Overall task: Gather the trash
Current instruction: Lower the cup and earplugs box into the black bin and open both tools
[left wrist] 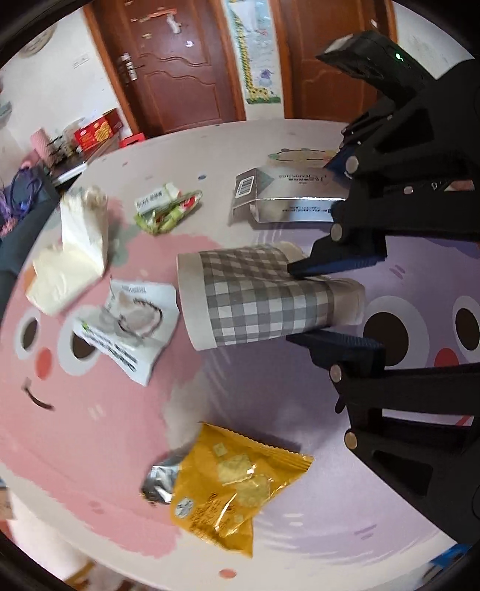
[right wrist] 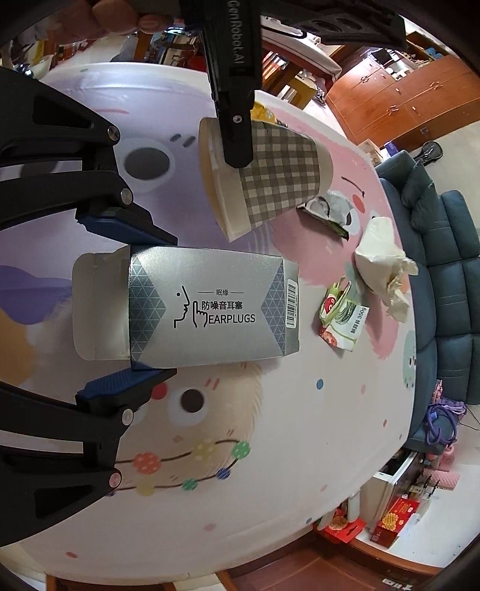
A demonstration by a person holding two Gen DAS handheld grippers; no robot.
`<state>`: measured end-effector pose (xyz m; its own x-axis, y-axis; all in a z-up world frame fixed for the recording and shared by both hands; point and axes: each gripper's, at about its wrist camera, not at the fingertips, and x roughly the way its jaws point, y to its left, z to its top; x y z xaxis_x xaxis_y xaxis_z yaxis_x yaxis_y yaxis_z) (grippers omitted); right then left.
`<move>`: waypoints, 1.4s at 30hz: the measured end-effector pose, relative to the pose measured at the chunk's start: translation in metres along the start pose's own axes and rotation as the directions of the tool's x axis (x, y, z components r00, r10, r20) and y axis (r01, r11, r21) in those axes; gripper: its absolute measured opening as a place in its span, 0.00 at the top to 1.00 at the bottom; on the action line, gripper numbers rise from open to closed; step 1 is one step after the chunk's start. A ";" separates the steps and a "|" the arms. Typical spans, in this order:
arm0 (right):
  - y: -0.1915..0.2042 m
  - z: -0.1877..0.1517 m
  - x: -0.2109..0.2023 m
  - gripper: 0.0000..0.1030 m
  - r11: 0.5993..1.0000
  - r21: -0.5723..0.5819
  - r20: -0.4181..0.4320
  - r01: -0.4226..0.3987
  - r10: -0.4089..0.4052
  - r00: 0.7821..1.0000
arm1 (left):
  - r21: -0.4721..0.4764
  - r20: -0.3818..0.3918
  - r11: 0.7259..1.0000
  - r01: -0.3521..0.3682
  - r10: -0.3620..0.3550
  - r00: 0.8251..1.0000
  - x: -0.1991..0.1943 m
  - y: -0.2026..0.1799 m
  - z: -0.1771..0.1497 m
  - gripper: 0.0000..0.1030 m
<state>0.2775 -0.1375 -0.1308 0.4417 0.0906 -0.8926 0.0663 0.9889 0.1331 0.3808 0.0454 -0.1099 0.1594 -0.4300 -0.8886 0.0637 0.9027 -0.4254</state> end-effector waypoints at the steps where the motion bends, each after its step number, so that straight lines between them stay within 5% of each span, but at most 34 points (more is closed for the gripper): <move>1: 0.000 -0.003 -0.005 0.41 1.000 -0.002 0.003 0.000 0.000 1.000 | 0.030 0.015 0.999 -0.015 0.015 1.000 -0.004 -0.006 -0.003 0.80; 8: -0.007 -0.037 -0.059 0.41 0.999 -0.023 0.046 -0.044 0.045 0.998 | 0.146 0.071 0.988 -0.045 0.035 0.997 -0.036 -0.033 -0.039 0.82; 15: -0.025 -0.095 -0.120 0.41 0.988 -0.111 0.089 -0.104 0.114 0.989 | 0.215 0.149 0.972 -0.096 0.064 0.987 -0.077 -0.060 -0.110 0.82; 26: -0.081 -0.211 -0.209 0.41 0.965 -0.225 0.121 -0.135 0.165 0.979 | 0.100 0.233 0.986 -0.134 0.108 0.966 -0.109 -0.107 -0.258 0.82; 33: -0.101 -0.276 -0.232 0.41 0.960 -0.210 0.085 -0.185 0.206 0.975 | 0.082 0.248 0.982 -0.168 0.143 0.958 -0.126 -0.130 -0.342 0.82; 42: -0.108 -0.311 -0.210 0.41 0.964 -0.146 0.025 -0.223 0.229 0.973 | 0.117 0.217 0.958 -0.263 0.233 0.948 -0.133 -0.135 -0.390 0.82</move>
<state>-0.1011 -0.2264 -0.0914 0.4675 0.3115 -0.8273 -0.1652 0.9502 0.2644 -0.0333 -0.0241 -0.0012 0.3793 -0.1945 -0.9046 0.1345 0.9789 -0.1541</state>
